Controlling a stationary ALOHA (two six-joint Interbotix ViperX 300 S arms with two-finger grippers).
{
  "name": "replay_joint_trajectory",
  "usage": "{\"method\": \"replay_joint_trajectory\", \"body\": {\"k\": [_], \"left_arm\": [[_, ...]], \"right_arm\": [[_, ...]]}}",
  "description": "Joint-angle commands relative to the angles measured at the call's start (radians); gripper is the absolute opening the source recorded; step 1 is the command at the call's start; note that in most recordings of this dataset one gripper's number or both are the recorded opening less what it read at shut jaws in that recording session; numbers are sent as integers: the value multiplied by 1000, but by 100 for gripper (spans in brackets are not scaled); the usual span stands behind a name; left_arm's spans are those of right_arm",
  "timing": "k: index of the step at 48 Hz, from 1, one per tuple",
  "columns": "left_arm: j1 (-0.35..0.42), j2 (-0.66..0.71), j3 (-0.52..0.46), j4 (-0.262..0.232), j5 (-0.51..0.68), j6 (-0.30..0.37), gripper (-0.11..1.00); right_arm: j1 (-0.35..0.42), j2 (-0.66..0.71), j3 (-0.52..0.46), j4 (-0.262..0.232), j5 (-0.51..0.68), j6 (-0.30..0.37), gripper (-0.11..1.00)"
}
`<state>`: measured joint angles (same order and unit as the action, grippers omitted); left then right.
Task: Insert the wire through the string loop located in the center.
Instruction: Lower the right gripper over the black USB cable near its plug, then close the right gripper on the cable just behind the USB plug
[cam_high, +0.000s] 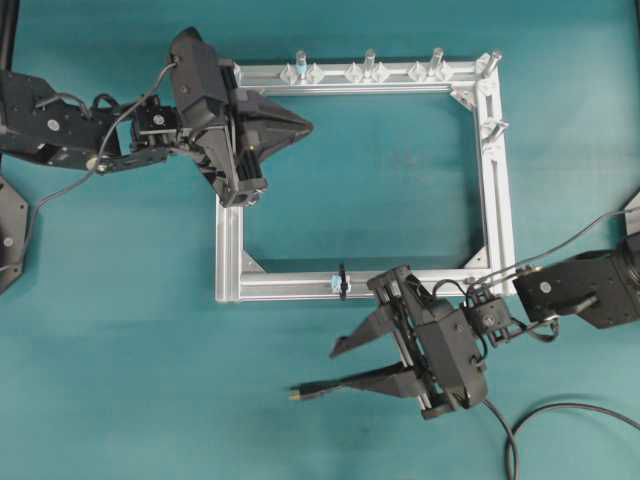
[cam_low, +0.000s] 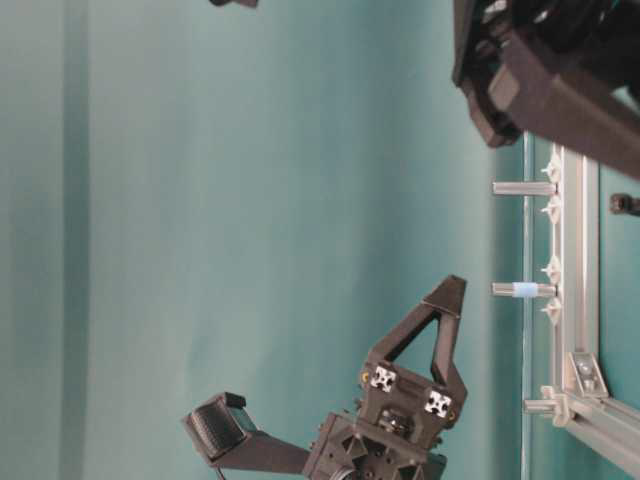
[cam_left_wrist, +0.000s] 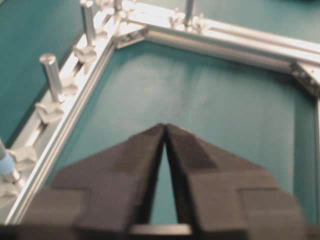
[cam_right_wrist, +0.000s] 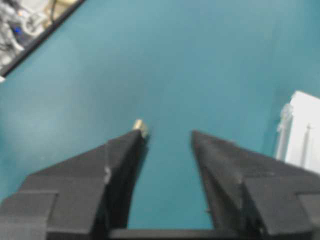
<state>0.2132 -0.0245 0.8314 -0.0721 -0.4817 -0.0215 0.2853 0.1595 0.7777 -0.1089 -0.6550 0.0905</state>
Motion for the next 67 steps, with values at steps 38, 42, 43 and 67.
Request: {"method": "replay_joint_trajectory", "body": {"k": [38,42,43,67], "left_arm": [[-11,-28,-8,0,43,-8,21],[-14,-28,-8,2,43,-8,20],[-14,-28,-8,2,43,-8,20],[-31,-28,-8,2,80,-9,20]], "right_arm": [[57,17,-26,31,74,2,49],[58,41,-41,31,71,2,49],[57,48,-46,31,69,2,49],[58,150,-69,46,75,2,49]]}}
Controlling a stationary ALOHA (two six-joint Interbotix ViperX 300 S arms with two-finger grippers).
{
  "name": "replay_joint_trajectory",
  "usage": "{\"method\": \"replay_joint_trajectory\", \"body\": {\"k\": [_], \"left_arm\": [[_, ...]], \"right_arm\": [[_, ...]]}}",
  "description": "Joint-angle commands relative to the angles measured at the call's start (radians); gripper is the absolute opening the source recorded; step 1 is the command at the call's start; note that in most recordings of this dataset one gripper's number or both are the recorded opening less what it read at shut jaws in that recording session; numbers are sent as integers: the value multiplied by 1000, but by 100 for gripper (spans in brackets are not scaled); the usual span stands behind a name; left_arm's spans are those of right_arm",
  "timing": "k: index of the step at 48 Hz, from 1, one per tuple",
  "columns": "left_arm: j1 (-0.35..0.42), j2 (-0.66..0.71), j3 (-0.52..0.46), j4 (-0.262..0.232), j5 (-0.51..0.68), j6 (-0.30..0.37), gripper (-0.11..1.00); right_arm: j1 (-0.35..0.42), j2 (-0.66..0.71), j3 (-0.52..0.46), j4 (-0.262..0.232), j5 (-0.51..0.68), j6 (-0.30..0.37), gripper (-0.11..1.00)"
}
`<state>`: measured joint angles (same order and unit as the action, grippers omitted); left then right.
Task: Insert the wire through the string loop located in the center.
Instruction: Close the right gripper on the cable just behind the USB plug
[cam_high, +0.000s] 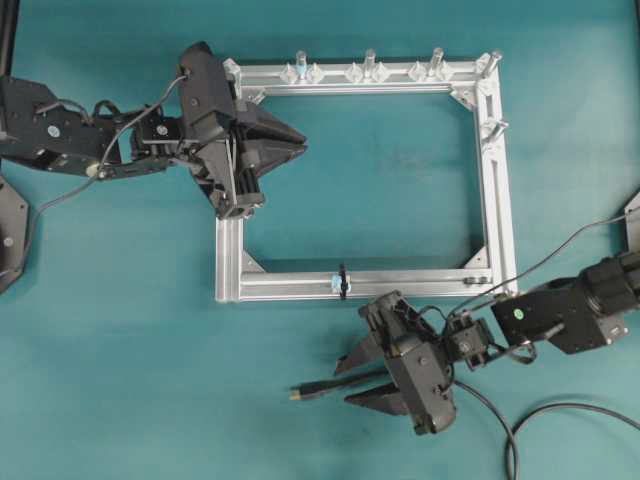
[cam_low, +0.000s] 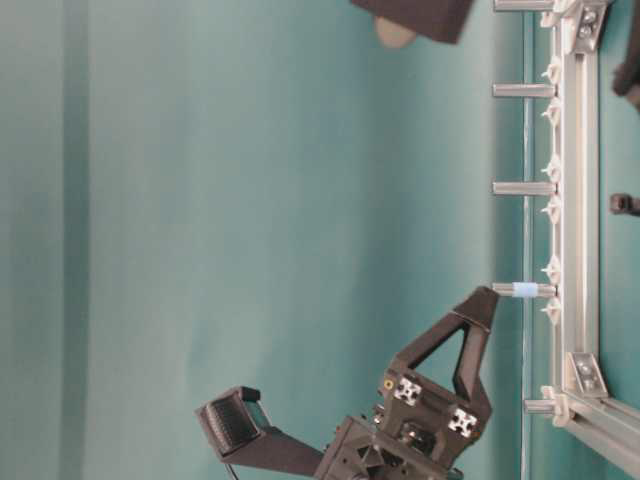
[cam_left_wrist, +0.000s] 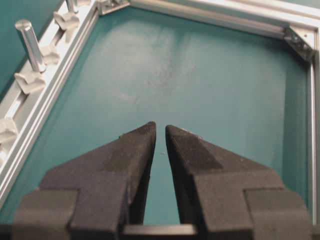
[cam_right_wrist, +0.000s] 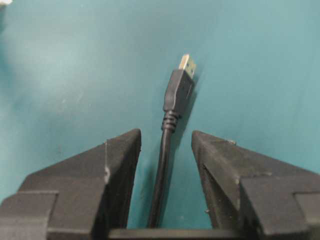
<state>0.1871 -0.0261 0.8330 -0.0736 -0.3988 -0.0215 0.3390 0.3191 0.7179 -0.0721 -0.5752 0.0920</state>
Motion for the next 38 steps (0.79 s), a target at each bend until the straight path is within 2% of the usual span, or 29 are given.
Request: {"method": "replay_joint_trajectory", "body": {"k": [1,22,31,38], "left_arm": [[-6,-26,-11,2,-3,-9,21],[-9,-26,-14,3,-3,-9,20],[-12,-26,-12,3,-3,-9,20],[-14,-26,-11,3,-2,-9,20]], "right_arm": [[5,-9,-9,12,-5,0,49],[5,21,-6,17,-5,0,46],[5,23,-6,17,-5,0,33],[5,21,-6,17,17,0,15]]}}
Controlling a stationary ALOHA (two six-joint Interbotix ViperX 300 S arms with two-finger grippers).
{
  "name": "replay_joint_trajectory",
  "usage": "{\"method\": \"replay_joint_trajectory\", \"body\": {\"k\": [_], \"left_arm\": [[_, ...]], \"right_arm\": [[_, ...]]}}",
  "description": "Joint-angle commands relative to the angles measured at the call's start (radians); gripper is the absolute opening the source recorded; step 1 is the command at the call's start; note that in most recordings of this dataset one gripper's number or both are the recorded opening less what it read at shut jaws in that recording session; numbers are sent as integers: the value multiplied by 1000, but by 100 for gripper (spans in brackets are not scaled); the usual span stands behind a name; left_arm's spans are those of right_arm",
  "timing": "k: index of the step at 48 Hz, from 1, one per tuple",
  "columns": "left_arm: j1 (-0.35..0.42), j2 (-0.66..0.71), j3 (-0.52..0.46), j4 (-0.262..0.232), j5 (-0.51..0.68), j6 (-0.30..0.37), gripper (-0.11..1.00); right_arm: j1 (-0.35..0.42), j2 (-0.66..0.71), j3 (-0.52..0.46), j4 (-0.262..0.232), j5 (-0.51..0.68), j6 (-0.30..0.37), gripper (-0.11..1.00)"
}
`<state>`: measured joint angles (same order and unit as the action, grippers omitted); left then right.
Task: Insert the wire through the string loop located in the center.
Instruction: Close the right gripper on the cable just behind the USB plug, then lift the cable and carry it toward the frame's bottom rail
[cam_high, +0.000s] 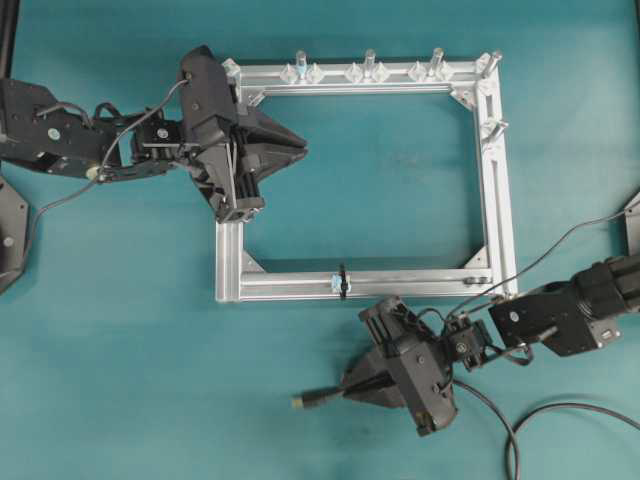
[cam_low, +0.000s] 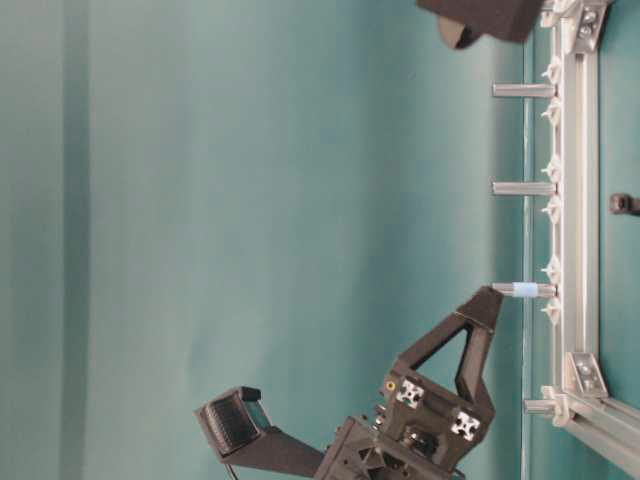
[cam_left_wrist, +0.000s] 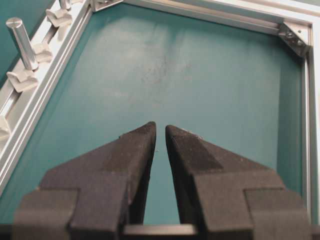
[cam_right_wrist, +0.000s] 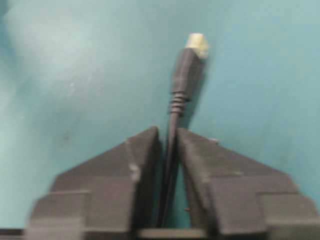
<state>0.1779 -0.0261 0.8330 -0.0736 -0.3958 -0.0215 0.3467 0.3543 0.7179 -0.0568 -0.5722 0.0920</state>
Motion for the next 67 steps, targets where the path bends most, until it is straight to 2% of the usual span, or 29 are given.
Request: {"method": "replay_joint_trajectory", "body": {"k": [1,3,13,40,53,67], "left_arm": [[-5,-26,-11,2,-6,-9,20],[-5,-26,-11,2,-5,-9,20],[-5,-26,-9,3,-5,-9,20],[-6,-26,-9,3,-5,-9,20],[-15,-26,-8,3,-5,-9,20],[-20,-26,-14,3,-6,-9,20]], "right_arm": [[-3,-14,-6,2,21,0,11],[-3,-12,-6,2,40,-2,7],[-3,-14,-6,2,103,0,7],[-3,-25,-12,2,103,-2,7],[-3,-120,8,0,129,-2,7],[-3,-241,25,-9,267,-3,7]]}}
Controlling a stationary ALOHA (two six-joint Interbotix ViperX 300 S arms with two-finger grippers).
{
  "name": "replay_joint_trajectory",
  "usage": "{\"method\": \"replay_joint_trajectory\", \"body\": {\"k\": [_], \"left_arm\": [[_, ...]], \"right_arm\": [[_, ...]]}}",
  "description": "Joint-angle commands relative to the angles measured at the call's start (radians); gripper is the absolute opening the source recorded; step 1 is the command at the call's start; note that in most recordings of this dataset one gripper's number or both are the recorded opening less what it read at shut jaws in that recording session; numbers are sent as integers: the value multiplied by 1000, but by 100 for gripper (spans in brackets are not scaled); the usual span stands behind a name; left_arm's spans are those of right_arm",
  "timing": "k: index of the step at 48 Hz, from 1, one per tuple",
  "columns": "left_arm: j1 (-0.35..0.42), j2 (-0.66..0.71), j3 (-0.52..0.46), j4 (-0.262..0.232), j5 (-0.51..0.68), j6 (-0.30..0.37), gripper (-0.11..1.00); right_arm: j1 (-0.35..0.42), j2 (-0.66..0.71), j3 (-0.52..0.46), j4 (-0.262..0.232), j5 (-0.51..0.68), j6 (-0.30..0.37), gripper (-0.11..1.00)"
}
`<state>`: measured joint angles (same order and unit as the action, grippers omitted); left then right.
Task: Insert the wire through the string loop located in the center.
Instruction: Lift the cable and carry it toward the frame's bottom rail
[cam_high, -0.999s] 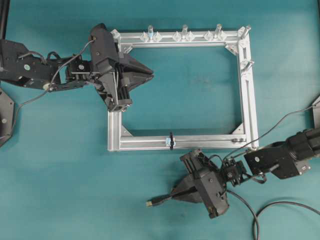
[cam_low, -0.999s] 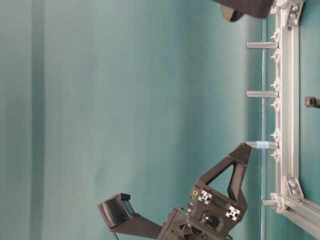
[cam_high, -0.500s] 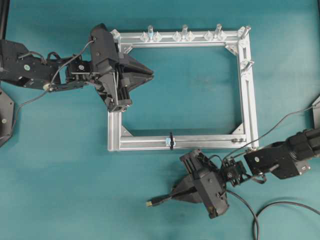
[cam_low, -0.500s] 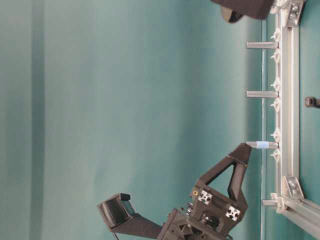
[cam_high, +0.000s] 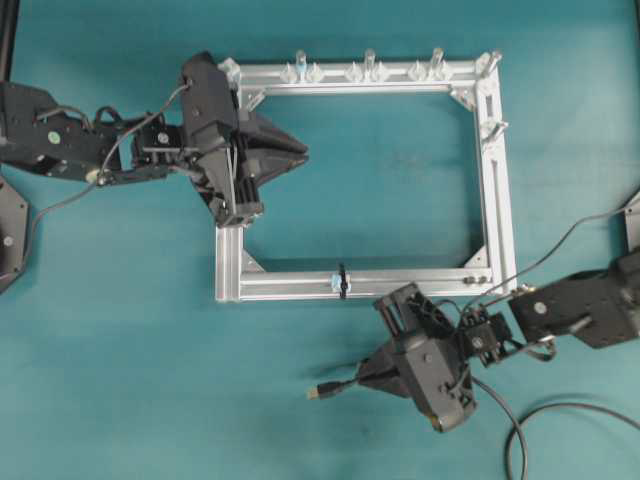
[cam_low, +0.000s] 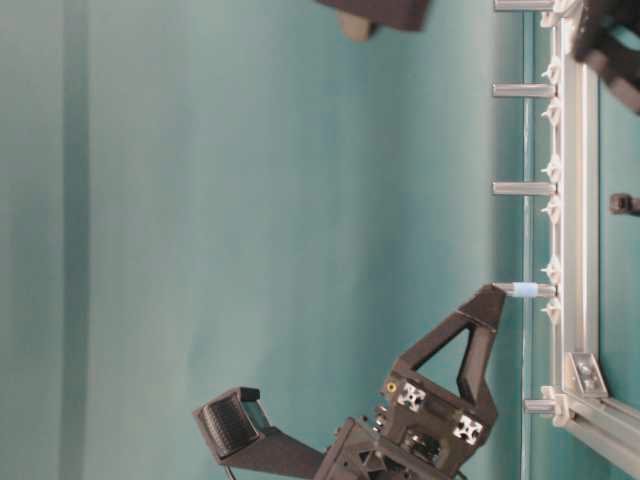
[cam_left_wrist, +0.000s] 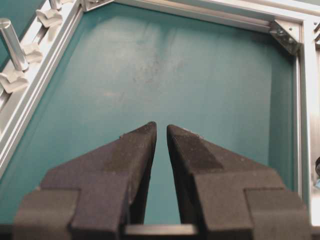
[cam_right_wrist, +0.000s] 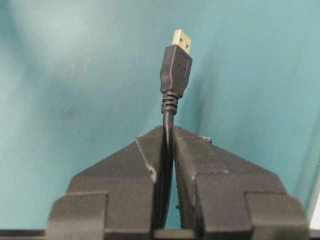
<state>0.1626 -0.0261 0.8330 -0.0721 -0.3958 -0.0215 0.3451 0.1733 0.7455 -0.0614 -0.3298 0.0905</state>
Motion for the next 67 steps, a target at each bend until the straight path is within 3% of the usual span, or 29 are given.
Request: {"method": "replay_joint_trajectory", "body": {"k": [1,20,45,67], "left_arm": [[-5,-26,-14,2,-5,-8,20],[-20,-26,-12,2,-6,-8,20],[-20,-26,-8,2,-6,-8,20],[-20,-26,-9,0,-5,-8,20]], "right_arm": [[-2,-66,-2,-6,31,-2,7],[-2,-190,55,-8,81,-2,7],[-12,-202,75,-8,81,-2,7],[-81,-327,206,-8,89,-2,7]]}}
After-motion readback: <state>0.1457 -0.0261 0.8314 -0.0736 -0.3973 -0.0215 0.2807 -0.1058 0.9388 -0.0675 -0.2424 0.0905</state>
